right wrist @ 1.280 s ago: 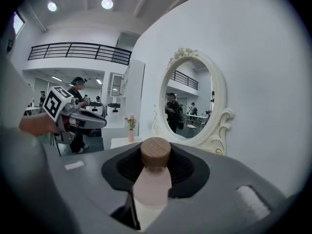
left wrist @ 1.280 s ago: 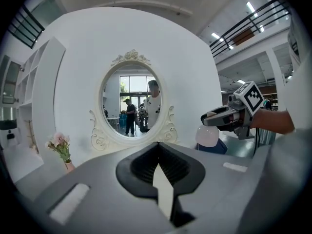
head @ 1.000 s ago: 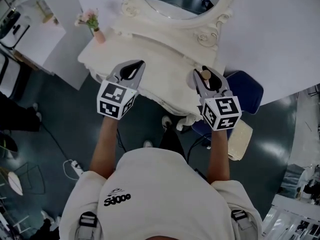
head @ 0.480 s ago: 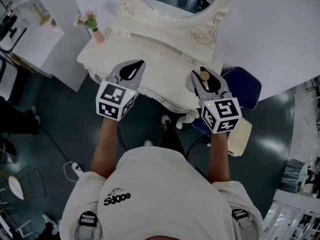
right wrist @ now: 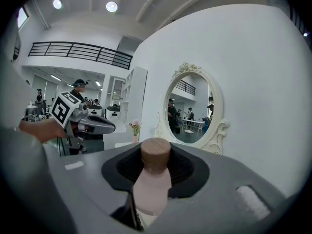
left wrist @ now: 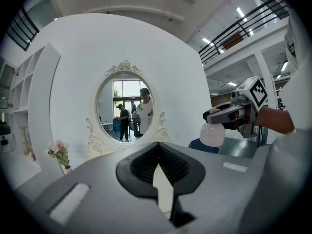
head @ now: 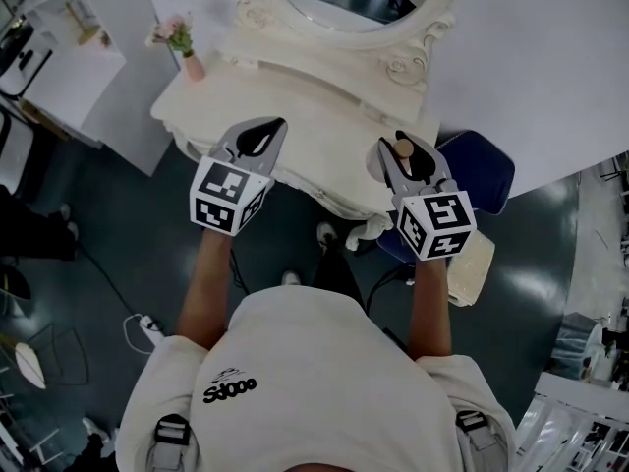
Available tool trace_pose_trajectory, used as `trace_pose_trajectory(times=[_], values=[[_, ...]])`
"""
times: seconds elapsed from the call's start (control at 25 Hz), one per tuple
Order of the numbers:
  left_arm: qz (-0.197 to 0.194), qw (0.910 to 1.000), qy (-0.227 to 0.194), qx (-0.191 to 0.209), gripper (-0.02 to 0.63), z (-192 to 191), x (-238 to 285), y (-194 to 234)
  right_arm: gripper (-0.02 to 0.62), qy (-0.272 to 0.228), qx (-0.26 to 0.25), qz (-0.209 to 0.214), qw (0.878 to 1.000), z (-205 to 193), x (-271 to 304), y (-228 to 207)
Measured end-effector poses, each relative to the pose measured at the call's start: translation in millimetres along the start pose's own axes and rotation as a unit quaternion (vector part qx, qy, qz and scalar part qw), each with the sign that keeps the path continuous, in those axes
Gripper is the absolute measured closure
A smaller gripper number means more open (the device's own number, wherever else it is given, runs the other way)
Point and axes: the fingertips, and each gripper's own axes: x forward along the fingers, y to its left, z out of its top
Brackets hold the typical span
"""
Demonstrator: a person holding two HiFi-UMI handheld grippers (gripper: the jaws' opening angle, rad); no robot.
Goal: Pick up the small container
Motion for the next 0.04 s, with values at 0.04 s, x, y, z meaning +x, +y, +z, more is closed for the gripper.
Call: trace_pose_trajectory(times=[0.04], values=[[0.0,1.0,0.0,-0.001,0.586,-0.6,0.0,0.9,0.472,0.0,0.0,0.001,1.0,-0.3,1.1,0.5]])
